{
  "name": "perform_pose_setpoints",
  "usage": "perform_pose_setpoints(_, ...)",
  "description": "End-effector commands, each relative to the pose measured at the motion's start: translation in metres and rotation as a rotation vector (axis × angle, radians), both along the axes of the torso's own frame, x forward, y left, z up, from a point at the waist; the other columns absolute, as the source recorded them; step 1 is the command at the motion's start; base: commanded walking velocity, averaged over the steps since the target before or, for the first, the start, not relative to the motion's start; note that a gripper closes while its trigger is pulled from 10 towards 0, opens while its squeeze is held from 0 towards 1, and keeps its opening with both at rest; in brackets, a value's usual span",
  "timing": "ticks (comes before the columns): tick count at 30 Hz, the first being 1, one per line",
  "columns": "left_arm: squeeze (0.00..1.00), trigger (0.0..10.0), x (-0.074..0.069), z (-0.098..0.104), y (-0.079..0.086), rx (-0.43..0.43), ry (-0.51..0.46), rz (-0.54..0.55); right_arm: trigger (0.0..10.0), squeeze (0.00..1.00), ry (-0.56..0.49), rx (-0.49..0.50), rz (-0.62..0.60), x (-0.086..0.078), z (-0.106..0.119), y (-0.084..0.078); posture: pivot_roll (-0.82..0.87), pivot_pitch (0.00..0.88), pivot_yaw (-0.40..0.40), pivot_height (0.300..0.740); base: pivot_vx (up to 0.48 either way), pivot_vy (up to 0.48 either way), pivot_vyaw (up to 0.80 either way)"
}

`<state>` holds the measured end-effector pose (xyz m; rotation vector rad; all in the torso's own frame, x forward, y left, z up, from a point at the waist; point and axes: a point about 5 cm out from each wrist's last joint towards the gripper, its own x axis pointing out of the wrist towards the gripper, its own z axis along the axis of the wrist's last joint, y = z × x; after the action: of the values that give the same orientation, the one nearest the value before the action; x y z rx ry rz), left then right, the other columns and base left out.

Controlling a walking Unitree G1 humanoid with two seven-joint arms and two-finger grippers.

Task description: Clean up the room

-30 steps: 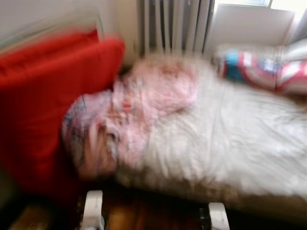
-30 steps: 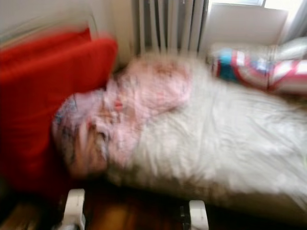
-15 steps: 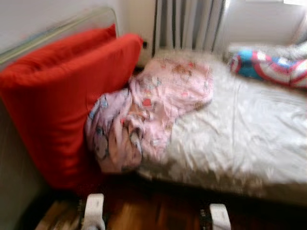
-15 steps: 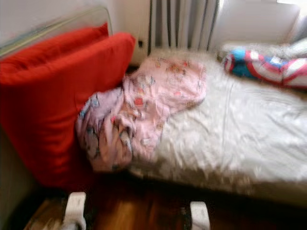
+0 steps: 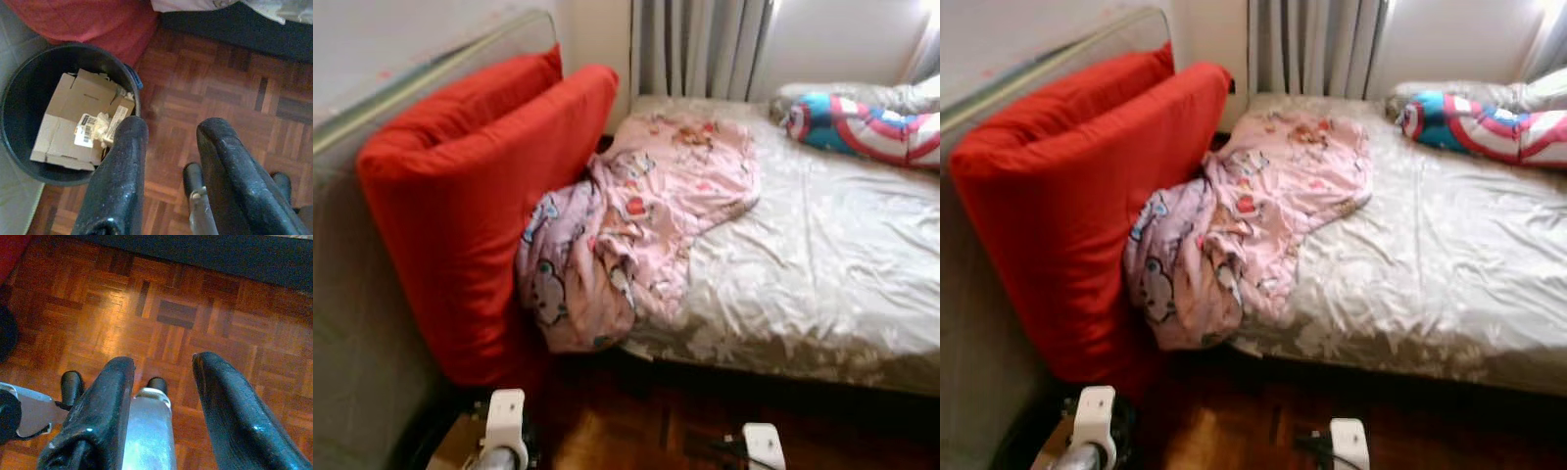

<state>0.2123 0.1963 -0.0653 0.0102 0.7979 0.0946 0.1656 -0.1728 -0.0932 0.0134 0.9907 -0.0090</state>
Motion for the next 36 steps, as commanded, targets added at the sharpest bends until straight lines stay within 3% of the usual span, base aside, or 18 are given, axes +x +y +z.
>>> perform_pose_setpoints(1, 0.00, 10.0, -0.0004, -0.0007, -0.0028, -0.008, 0.003, 0.001, 10.0, 0.00, 0.005, -0.009, -0.004, -0.0030, -0.0008, -0.0039, -0.10, 0.000, 0.023, 0.722, 0.000, 0.000, 0.00)
perform_pose_setpoints(8, 0.00, 10.0, 0.0008, 0.0002, -0.0018, -0.020, -0.005, 0.003, 10.0, 0.00, -0.005, -0.050, 0.030, -0.0010, 0.0003, -0.0052, -0.10, 0.000, 0.023, 0.722, 0.000, 0.000, 0.00)
perform_pose_setpoints(14, 0.00, 10.0, 0.0040, 0.0024, -0.0005, -0.016, -0.016, 0.005, 10.0, 0.00, -0.015, -0.057, 0.018, -0.0003, 0.0008, -0.0059, -0.10, 0.000, 0.022, 0.722, 0.000, 0.000, 0.72)
perform_pose_setpoints(27, 0.00, 10.0, 0.0052, 0.0030, -0.0027, -0.015, -0.024, 0.002, 10.0, 0.00, -0.015, -0.085, 0.066, 0.0007, 0.0012, -0.0059, -0.10, 0.000, 0.021, 0.722, 0.000, 0.000, 0.00)
perform_pose_setpoints(36, 0.00, 10.0, 0.0056, 0.0031, -0.0038, -0.019, -0.027, 0.004, 10.0, 0.00, -0.019, -0.095, 0.092, 0.0017, 0.0018, -0.0060, -0.09, 0.000, 0.020, 0.722, 0.027, 0.000, 0.53)
